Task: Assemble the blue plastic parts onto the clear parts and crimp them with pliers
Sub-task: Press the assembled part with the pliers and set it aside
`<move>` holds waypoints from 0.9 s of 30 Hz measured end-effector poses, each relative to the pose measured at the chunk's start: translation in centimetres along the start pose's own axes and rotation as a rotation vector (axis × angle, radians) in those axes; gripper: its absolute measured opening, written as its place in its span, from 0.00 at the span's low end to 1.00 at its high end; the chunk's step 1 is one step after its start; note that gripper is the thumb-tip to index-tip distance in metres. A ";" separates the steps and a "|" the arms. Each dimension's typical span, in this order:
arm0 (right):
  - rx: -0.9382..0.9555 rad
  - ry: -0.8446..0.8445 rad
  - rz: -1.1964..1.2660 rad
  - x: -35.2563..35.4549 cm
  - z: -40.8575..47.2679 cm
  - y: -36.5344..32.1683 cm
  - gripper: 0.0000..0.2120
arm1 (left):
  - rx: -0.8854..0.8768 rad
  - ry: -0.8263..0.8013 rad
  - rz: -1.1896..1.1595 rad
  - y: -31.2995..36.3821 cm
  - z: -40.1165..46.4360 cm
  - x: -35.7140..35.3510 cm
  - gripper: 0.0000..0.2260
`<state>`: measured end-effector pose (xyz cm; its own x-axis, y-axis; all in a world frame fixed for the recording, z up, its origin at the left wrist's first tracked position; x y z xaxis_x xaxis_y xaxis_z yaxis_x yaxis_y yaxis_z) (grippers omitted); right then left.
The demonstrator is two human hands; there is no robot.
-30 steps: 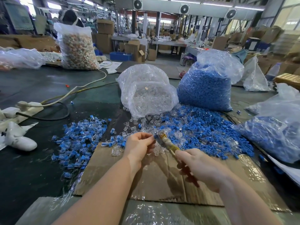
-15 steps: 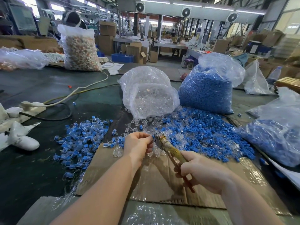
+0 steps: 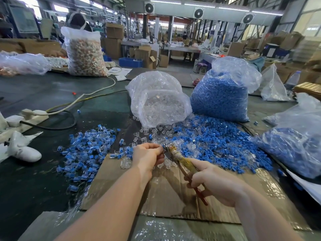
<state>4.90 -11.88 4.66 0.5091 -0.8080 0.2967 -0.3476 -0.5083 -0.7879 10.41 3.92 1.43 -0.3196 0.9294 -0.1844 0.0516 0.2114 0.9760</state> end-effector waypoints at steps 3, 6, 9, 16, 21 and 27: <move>0.022 0.035 -0.031 0.2 0.0 -0.1 0.25 | 0.016 0.010 -0.013 -0.3 0.1 -0.1 0.04; 0.053 0.068 -0.071 0.2 -0.1 -0.2 0.25 | 0.011 0.024 -0.013 -0.4 0.1 -0.1 0.04; 0.073 0.106 -0.117 0.3 -0.1 -0.4 0.25 | 0.002 0.034 -0.021 -0.4 0.0 -0.2 0.05; 0.097 0.199 -0.130 0.5 -0.1 -0.1 0.26 | 0.009 0.041 -0.013 -0.6 -0.2 -0.3 0.05; 0.061 0.158 0.162 1.1 0.0 0.8 0.33 | -0.027 0.069 0.016 -0.3 -0.3 0.0 0.06; 0.083 0.220 0.209 1.2 0.2 1.2 0.31 | -0.067 0.099 0.077 0.6 -0.2 -0.1 0.03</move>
<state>5.24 -13.43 3.94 0.2474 -0.9421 0.2263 -0.3568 -0.3057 -0.8827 10.28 3.92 2.01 -0.4091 0.9070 -0.1001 0.0174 0.1174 0.9929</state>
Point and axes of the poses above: each hand's wrist, its own z-axis towards the middle knuckle, its own x-axis out of the back of the hand, y = z × x, the point moved 8 cm from there along z, towards the middle knuckle, and after that the axes turned 10 degrees about -x, right-handed, at the moved point
